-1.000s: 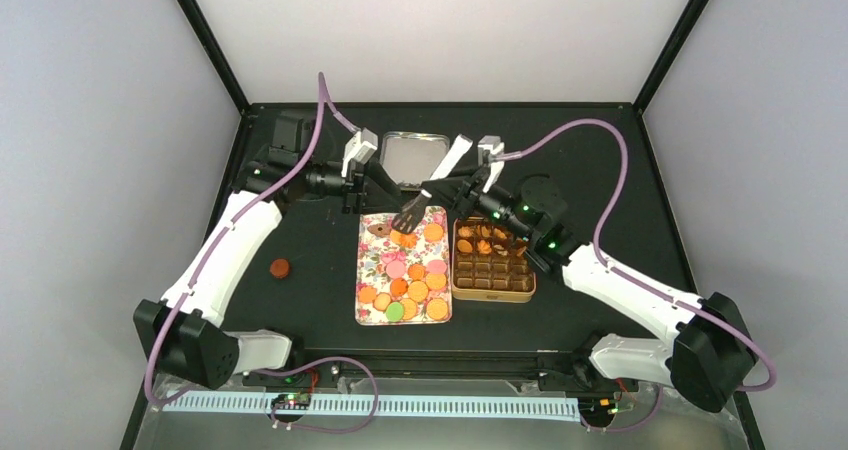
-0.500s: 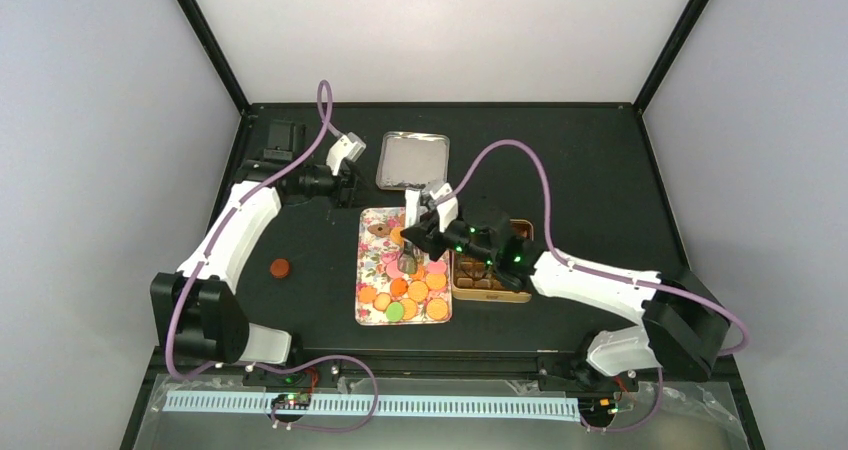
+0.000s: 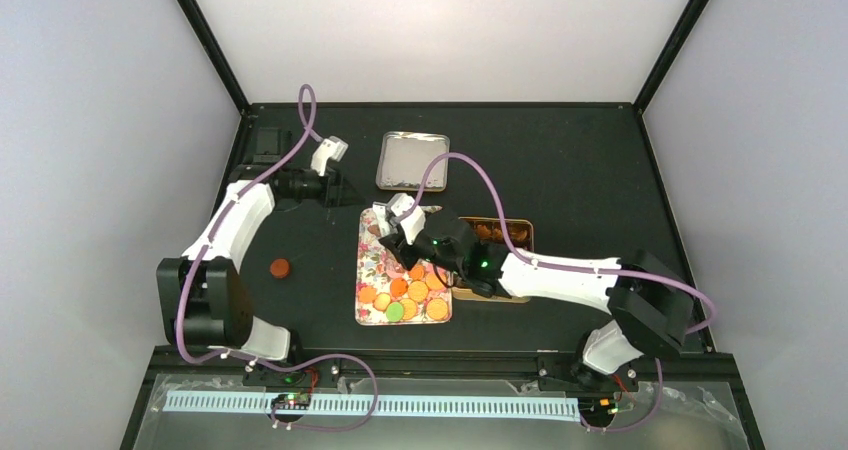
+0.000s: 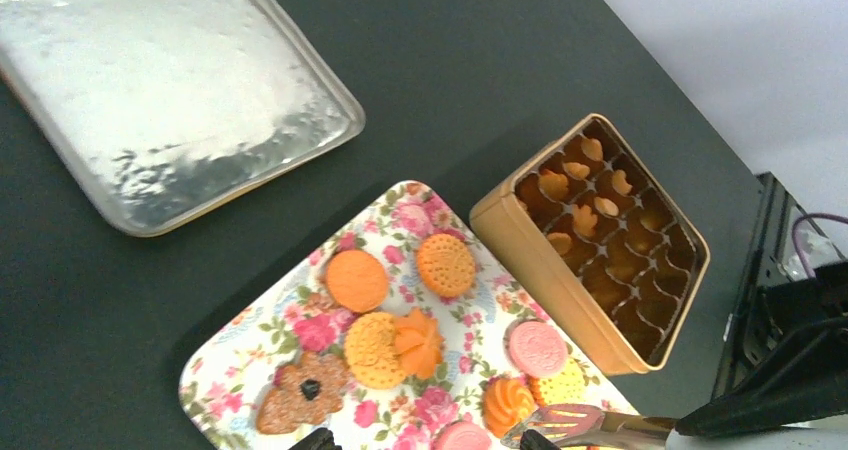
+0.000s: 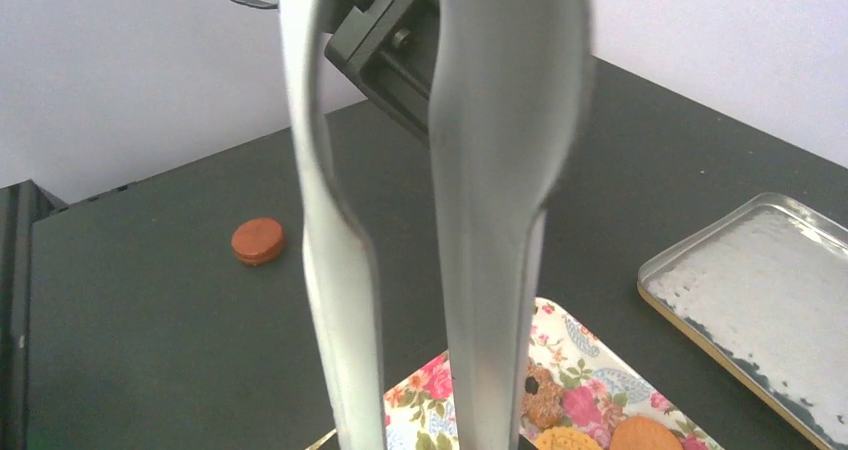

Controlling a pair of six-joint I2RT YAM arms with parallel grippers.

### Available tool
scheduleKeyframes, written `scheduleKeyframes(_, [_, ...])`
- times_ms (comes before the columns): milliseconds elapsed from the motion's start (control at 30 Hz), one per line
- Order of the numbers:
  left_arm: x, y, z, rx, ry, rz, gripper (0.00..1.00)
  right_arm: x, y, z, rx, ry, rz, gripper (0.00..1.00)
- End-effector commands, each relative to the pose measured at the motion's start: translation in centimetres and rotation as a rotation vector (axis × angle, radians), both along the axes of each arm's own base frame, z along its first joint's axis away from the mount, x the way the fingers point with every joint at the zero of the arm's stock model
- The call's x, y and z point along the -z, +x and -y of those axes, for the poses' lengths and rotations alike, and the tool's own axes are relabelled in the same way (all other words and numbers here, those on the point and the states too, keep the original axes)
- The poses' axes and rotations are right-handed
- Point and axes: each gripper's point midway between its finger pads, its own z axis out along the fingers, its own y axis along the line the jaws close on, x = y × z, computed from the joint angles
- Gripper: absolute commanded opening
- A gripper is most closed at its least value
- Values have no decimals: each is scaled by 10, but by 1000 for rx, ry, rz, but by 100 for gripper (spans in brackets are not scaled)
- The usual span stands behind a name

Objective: Pack the cookies
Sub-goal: Pick up the fake cookies from the plate.

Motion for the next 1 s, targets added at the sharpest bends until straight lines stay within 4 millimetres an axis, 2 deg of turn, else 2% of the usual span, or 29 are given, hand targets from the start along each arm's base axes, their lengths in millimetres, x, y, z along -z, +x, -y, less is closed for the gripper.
scheduleKeyframes(0, [-5, 1, -13, -29, 1, 16, 48, -24, 12, -14, 33, 45, 86, 36])
scheduleKeyframes(233, [2, -2, -23, -49, 37, 24, 48, -15, 17, -30, 23, 43, 92, 39])
scheduleKeyframes(433, [4, -1, -23, -49, 41, 49, 48, 4, 13, -35, 23, 9, 82, 43])
scheduleKeyframes(800, [4, -4, -21, -36, 43, 76, 47, 37, 15, -25, 65, -50, 71, 46])
scheduleKeyframes(967, [0, -6, -19, -28, 40, 94, 47, 45, 10, -21, 62, -58, 44, 46])
